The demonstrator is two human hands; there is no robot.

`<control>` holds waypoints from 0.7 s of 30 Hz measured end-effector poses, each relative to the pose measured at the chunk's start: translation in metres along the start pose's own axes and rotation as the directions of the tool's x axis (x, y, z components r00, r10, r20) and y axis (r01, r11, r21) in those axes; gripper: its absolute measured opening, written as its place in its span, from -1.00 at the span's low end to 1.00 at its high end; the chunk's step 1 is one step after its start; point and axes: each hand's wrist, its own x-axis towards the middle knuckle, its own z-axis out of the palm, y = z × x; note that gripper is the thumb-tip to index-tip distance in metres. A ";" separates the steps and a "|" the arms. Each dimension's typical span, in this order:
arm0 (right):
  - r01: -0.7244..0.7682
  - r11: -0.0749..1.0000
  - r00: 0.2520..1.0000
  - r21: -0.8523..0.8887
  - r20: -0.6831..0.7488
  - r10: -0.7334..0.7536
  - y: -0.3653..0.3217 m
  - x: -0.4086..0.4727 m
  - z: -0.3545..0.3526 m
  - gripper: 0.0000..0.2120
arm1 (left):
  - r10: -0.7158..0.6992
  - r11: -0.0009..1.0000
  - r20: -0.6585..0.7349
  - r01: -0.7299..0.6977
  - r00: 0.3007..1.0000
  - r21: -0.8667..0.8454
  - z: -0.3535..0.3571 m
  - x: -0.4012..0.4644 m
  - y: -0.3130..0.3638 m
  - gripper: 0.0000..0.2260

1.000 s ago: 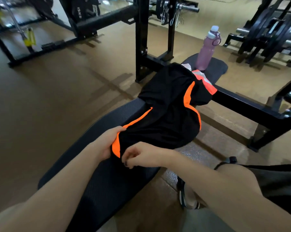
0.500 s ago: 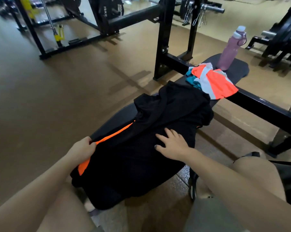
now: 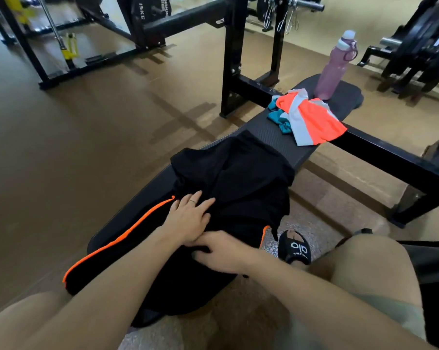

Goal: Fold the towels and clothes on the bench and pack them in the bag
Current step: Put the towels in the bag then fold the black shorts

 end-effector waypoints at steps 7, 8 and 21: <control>-0.455 0.885 0.630 0.103 -0.665 0.401 0.102 -0.001 -0.112 -0.53 | -0.106 0.993 -0.045 0.108 0.993 0.047 -0.005 0.004 -0.050 -0.52; -0.523 0.842 0.588 0.129 -0.660 0.467 0.114 0.001 -0.122 -0.41 | -0.119 0.991 -0.039 0.121 0.992 0.059 -0.007 0.005 -0.050 -0.52; -0.266 0.874 0.732 0.406 -0.505 0.457 0.101 0.014 -0.138 -0.83 | -0.024 0.931 -0.135 -0.027 0.991 -0.363 -0.041 0.017 0.030 -0.28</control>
